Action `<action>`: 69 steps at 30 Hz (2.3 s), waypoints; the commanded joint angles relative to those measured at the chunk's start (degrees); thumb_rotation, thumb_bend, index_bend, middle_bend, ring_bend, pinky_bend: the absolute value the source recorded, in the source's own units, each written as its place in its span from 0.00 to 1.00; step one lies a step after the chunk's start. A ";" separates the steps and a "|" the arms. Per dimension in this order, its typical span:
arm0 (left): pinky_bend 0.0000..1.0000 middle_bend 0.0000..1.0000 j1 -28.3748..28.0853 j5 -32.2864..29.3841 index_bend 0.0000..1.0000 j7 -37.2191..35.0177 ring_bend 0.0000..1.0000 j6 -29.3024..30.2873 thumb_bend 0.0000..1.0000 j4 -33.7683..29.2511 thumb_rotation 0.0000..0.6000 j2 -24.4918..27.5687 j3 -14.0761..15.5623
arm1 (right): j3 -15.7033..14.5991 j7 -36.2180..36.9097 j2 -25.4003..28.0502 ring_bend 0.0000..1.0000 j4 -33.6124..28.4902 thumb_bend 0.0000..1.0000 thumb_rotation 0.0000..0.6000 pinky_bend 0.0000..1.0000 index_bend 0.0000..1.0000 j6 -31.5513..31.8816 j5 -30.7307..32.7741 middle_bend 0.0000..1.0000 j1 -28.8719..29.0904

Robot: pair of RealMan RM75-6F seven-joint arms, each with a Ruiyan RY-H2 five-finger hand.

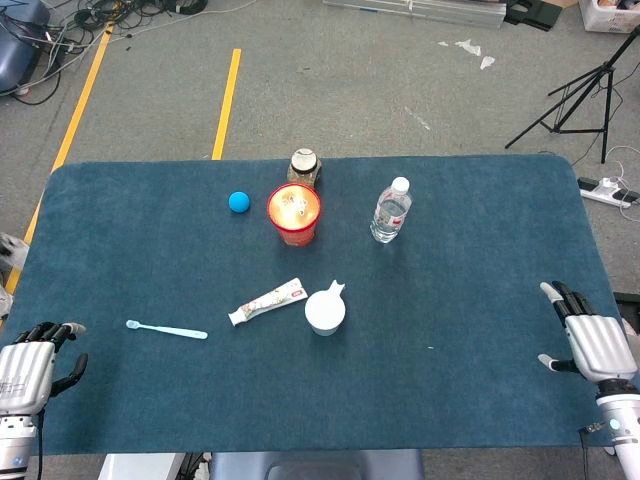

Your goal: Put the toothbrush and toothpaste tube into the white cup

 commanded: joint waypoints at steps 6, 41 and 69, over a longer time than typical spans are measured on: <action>0.40 0.44 0.26 -1.02 0.38 0.64 0.31 -1.16 0.36 -0.39 1.00 -0.25 -0.03 | 0.19 -0.15 -0.12 0.13 0.00 0.00 1.00 0.58 0.06 -1.04 0.21 0.09 0.75; 0.00 0.00 -20.08 -13.75 0.38 0.99 0.00 -33.15 0.00 4.69 1.00 -4.86 -4.55 | 0.29 3.09 1.29 0.13 -0.31 0.00 1.00 0.58 0.06 0.88 -1.07 0.09 -0.30; 0.00 0.00 -26.23 -23.83 0.42 0.27 0.00 -40.96 0.20 11.91 1.00 -9.84 -3.11 | 0.32 3.62 1.51 0.13 -0.30 0.00 1.00 0.58 0.06 0.84 -1.26 0.09 -0.33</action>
